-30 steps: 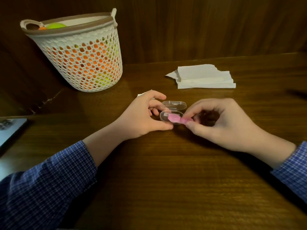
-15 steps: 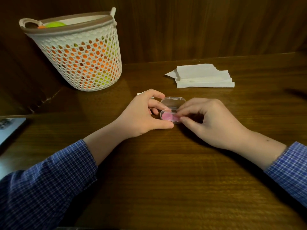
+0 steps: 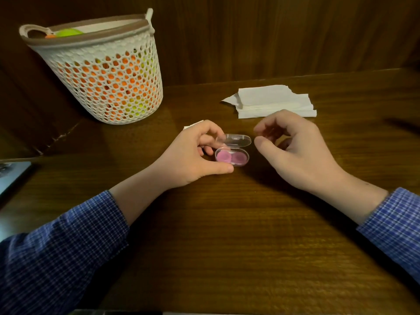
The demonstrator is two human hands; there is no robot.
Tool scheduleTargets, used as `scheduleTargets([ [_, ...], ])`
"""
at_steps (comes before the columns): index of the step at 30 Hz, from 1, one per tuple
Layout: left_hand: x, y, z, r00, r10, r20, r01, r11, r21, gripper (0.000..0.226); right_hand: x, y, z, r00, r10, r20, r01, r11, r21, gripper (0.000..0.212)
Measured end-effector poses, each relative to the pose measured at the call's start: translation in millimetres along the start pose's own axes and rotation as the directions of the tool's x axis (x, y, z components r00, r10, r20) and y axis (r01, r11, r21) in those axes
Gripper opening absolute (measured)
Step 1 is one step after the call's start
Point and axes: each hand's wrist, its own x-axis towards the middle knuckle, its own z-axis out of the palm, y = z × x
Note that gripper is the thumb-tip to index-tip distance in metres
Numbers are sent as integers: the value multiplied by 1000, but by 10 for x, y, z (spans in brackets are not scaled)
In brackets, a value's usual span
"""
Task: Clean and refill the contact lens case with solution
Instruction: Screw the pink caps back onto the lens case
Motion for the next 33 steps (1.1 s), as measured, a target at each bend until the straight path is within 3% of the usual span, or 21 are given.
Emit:
scheduleTargets([
  [9, -35, 37, 30, 999, 51, 8, -52, 996, 72, 37, 12, 42, 13, 953, -73, 293, 120, 982, -147, 9],
  [16, -55, 37, 12, 997, 76, 29, -77, 996, 44, 20, 2, 45, -5, 947, -86, 311, 144, 975, -170, 12],
  [33, -32, -29, 28, 987, 163, 13, -163, 983, 89, 16, 14, 58, -4, 946, -89, 311, 153, 971, -186, 14],
])
